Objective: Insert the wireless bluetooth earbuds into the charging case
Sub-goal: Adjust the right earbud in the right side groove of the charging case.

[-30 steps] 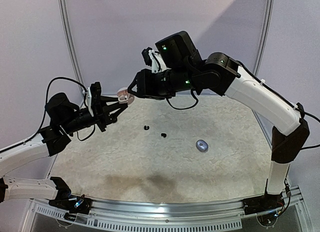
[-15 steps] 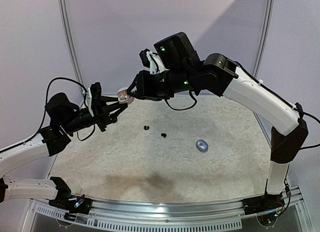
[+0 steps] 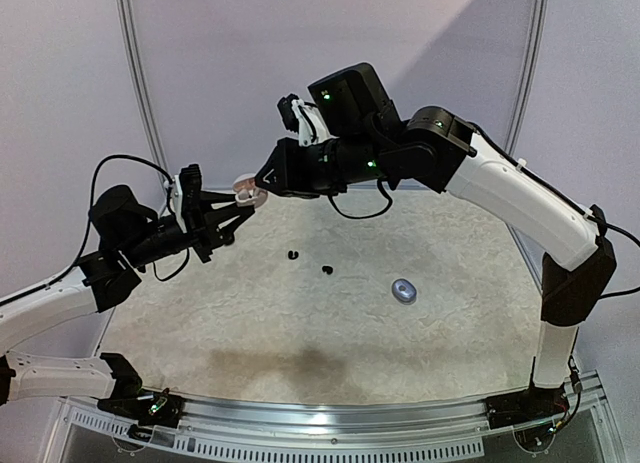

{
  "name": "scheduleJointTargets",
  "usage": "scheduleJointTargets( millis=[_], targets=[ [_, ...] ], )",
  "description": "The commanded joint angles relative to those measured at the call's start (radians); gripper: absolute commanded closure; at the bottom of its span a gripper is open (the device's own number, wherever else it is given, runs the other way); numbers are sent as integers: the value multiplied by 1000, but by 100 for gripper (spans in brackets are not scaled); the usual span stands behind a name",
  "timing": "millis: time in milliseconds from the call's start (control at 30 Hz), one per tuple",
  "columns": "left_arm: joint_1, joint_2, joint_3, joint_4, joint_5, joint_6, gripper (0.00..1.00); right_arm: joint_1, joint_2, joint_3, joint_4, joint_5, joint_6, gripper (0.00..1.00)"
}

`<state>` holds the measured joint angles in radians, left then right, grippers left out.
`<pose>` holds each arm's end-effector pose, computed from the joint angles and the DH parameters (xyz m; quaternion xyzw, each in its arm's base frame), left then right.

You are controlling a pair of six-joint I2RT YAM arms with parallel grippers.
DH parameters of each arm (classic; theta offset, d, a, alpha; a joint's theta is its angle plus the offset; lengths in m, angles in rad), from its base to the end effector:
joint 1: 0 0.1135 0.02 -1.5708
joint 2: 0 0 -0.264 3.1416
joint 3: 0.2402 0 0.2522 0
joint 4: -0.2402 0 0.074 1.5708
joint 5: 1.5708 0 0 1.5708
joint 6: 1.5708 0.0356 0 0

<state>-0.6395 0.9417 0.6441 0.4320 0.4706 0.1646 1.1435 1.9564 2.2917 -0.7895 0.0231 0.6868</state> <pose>0.1679 -0.1450 0.3267 0.4120 0.5202 -0.3213 0.6756 0.1787 0.3904 0.4473 -0.1860 0.8275 0.4139 0.3307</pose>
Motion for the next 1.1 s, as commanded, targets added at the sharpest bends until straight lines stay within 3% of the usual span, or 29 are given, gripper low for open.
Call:
scheduleJointTargets(
  millis=[0,367,633,1067],
  targets=[
    [-15,-12,-11,-10,-15,1,100,6,23,14,9,-12,-12,84],
    [-15,-8,12,-24,-36,-91,100,5,25,9,27,-38,-28,89],
    [-14,-24,18,-30,25,-140,100,8,25,-33,31,-136,-169,90],
    [-6,-15,31,-8,171,-218,100,20,24,-51,18,-201,-403,79]
  ],
)
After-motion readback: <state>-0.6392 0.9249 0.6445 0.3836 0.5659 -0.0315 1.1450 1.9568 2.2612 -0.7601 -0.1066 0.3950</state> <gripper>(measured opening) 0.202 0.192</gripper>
